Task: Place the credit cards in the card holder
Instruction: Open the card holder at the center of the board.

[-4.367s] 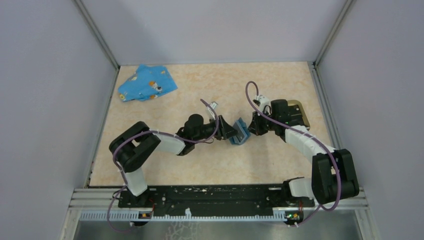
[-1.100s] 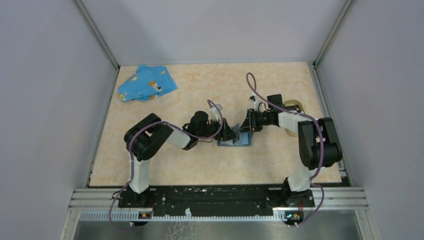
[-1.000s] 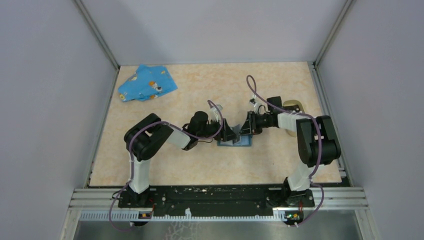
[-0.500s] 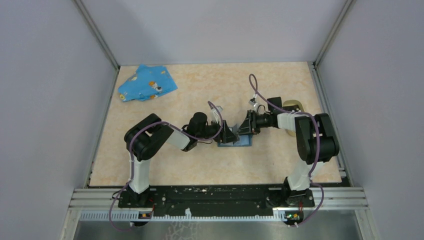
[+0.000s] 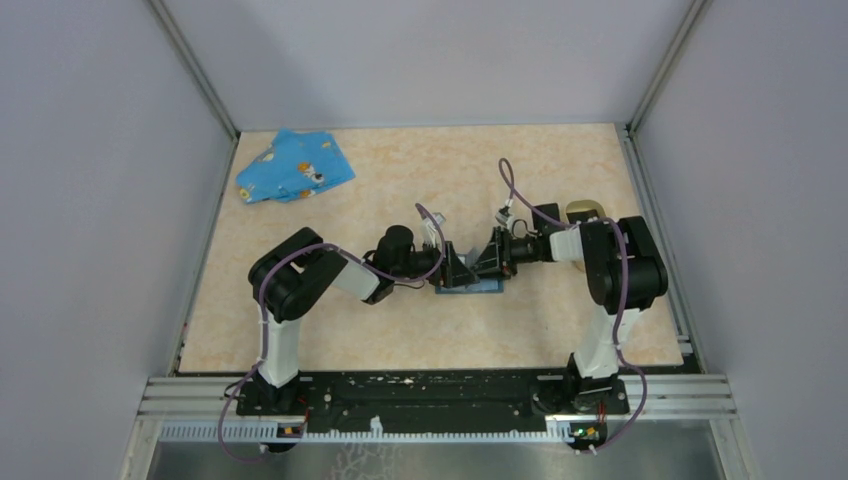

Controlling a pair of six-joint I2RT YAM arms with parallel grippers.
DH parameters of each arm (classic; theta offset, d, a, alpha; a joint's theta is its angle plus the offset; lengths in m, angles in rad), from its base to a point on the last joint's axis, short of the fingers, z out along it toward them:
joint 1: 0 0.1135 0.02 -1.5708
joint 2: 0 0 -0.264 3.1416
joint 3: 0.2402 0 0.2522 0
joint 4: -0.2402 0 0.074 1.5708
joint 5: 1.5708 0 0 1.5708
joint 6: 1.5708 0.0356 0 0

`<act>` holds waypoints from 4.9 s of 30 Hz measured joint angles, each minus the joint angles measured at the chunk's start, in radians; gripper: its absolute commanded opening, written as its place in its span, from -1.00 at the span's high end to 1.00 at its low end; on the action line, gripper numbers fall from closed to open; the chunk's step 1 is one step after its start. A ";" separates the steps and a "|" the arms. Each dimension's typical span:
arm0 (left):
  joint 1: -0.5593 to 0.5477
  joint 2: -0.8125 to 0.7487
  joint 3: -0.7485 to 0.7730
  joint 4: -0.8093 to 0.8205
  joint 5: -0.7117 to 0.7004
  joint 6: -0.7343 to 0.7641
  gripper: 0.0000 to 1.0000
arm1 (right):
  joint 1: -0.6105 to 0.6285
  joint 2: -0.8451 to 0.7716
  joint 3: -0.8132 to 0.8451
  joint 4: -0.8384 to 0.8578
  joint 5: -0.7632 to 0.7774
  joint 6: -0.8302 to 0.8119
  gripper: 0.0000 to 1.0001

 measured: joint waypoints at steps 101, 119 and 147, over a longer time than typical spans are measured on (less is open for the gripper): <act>-0.008 -0.131 0.128 -0.576 -0.252 0.137 0.25 | 0.534 -0.569 -0.268 0.019 0.901 -1.126 -0.86; -0.002 -0.124 0.128 -0.547 -0.230 0.116 -0.10 | 0.560 -0.526 -0.266 0.127 1.183 -1.076 -0.57; 0.037 -0.129 0.068 -0.480 -0.204 0.085 0.31 | 0.435 -0.510 -0.198 0.054 1.181 -0.925 -0.36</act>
